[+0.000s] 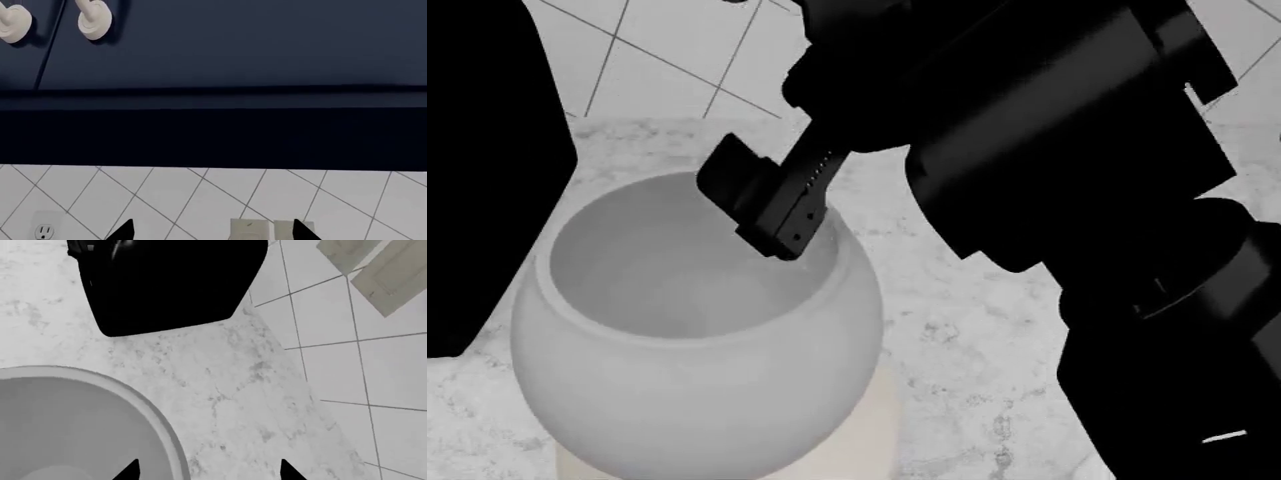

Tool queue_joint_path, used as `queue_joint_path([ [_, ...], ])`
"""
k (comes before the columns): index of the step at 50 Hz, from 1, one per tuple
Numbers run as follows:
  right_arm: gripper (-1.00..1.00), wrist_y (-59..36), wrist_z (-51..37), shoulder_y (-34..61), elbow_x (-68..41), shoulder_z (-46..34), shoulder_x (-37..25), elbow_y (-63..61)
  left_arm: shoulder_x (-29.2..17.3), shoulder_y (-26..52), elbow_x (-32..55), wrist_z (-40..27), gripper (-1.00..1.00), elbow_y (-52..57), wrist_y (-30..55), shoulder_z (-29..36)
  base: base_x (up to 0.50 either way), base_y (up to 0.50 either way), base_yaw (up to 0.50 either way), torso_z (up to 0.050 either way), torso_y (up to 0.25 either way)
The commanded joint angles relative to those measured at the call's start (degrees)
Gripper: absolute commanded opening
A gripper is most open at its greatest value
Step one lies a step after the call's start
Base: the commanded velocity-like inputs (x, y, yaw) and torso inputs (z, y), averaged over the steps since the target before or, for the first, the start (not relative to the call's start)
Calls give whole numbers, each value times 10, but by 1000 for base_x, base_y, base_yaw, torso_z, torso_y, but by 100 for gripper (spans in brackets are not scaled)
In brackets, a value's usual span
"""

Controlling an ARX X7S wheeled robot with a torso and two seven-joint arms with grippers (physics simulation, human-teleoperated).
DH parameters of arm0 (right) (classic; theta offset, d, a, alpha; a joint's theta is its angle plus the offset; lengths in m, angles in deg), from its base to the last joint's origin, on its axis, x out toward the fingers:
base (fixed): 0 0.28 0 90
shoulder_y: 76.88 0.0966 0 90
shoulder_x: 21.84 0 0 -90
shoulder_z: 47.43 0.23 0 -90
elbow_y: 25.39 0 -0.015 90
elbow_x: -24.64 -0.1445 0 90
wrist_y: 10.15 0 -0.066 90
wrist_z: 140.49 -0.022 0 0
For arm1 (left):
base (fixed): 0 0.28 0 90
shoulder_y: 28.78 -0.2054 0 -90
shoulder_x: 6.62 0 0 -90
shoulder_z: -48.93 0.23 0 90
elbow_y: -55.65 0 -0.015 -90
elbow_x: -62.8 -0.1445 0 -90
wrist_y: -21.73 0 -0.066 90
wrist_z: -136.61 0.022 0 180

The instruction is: Stack the bowls from largest to smallest.

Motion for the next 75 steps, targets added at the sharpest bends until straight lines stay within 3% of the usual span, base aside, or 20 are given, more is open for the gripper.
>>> queue_joint_path([
  [1,100,-62,-2,26,-10,78,1,-51,5,5,-23,4,100,6,4,-5,0,0,0,0,0],
  [8,100,-161,-32,29,-19,165,-14,-126,5,8,-18,1,100,14,10,-4,0,0,0,0,0],
  [9,100,-167,-62,31,-49,185,-22,-124,5,9,-17,1,100,15,11,-3,0,0,0,0,0],
  [13,100,-167,-337,53,-358,230,-91,-99,6,12,-15,0,100,19,15,1,0,0,0,0,0],
  [15,100,-167,-412,57,-436,244,-115,-91,6,14,-13,-1,100,22,17,1,0,0,0,0,0],
  [28,100,-162,-712,69,-757,263,-205,-63,6,19,-5,-7,100,36,28,2,0,0,0,0,0],
  [31,100,-159,-813,68,-855,257,-244,-55,7,17,-2,-9,100,37,29,1,0,0,0,0,0],
  [37,100,-134,-930,58,-990,234,-315,-74,9,21,-2,-9,100,38,29,6,0,0,0,0,0],
  [54,100,-48,-1071,7,-1200,201,-494,-165,10,22,5,-13,100,47,35,8,0,0,0,0,0],
  [60,100,-19,-1061,-61,-1223,237,-571,-208,10,19,6,-13,100,49,33,7,0,0,0,0,0],
  [69,100,-24,-1090,-62,-1280,211,-628,-221,13,15,5,-10,100,41,23,9,0,0,0,0,0],
  [75,100,-6,-1069,-101,-1304,222,-706,-255,11,12,4,-9,100,39,20,8,0,0,0,0,0],
])
